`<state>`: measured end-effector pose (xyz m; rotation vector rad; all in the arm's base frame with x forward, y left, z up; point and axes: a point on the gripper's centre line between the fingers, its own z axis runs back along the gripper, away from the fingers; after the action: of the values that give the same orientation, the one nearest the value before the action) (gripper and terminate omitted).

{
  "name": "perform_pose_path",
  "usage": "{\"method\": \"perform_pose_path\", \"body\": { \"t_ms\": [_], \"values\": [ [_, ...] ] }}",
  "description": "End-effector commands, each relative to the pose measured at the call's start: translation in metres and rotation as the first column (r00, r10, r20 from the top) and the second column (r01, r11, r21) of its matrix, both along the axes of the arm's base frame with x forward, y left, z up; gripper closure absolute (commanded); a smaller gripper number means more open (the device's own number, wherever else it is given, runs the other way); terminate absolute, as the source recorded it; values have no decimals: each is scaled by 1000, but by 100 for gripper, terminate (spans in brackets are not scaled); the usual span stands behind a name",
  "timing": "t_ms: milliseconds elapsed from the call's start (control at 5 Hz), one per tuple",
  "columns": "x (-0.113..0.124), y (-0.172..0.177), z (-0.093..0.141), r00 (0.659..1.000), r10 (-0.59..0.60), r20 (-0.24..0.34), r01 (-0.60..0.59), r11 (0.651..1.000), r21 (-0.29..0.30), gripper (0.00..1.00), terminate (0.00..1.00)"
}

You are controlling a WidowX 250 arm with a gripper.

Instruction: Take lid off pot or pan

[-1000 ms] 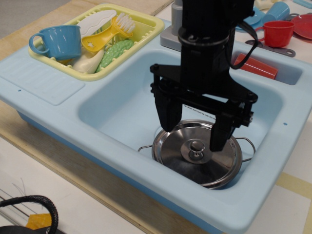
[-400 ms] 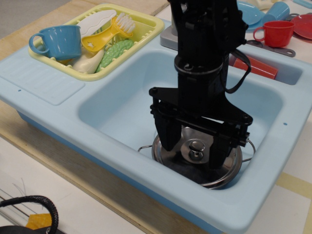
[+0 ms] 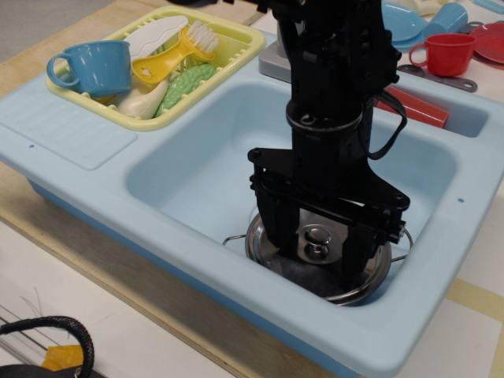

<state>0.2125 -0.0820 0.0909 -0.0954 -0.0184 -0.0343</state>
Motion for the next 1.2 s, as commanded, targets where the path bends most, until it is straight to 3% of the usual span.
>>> {"method": "perform_pose_path", "body": {
  "t_ms": [0,200,400,800,1000],
  "values": [
    [7,4,-2,1000,7,12,-7,1000,-13,0,0],
    [11,5,-8,1000,16,23,-16,1000,-24,0,0],
    [10,5,-9,1000,19,22,-18,1000,-24,100,0],
    [7,3,-6,999,21,29,-20,1000,-20,100,0],
    [12,3,11,999,8,43,-9,1000,25,100,0]
  ]
}}
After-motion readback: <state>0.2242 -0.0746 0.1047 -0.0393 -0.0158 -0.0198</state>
